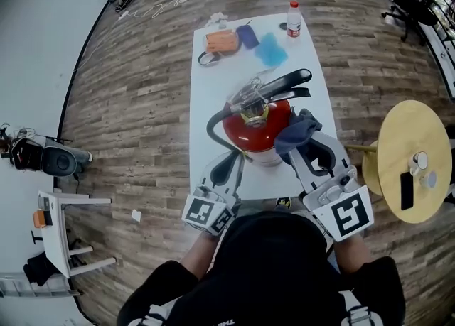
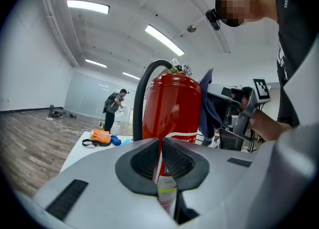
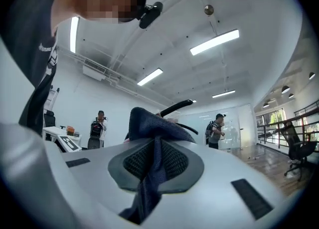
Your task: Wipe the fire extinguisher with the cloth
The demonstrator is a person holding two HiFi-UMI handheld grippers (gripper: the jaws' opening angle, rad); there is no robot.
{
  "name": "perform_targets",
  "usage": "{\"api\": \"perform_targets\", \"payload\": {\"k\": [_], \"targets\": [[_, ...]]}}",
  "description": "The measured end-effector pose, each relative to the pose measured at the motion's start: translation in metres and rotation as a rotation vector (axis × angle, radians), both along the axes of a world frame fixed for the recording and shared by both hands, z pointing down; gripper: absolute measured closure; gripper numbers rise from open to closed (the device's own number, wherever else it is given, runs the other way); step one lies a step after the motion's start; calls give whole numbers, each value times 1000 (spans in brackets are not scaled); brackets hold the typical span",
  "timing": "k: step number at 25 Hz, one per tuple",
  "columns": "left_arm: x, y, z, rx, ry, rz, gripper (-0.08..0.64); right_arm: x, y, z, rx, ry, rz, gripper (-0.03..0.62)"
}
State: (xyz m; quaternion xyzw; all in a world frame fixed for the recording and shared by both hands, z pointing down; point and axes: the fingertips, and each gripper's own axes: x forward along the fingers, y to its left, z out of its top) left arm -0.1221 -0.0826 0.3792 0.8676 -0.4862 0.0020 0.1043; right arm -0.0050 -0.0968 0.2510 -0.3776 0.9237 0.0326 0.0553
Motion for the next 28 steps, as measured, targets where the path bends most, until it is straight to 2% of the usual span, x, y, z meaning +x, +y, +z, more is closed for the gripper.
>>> {"api": "perform_targets", "payload": {"k": [3,5,7,9,11,14,15,16,19,21,25,28], "targets": [[0,-5,0,3,-9,8,525,10,-27,0,-21,37,25,555],[0,-7,-2,4,-20,19,525,2,-22,-11,22,55,22,555],[1,-8,-2,8,-20,29,525,-17,-3,-21,74,96,-42,555],[0,-8,0,9,-14,35,525,-31,6,-21,114,179,-93,555],[0,-7,0,10,-19,40,524,-26,-2,-15,92,212,-64,555],[-2,-11,-2,13,-29,34,525,2,-35,-1,-51,103,22,555],[-3,-11,-2,15,-29,33,525,8,-43,7,-77,114,37,555],[-3,-11,-2,16,-28,33,525,11,-46,15,-84,154,51,555],[-2,-10,-4,19,-30,35,525,6,-30,16,-8,251,80,555],[-2,-10,-4,26,-30,39,525,-3,-9,10,-8,233,17,555],[-3,-11,-4,30,-17,31,525,-30,29,1,-47,186,-221,555],[-3,-11,-3,23,-16,29,525,-42,29,-22,12,174,-246,555]]}}
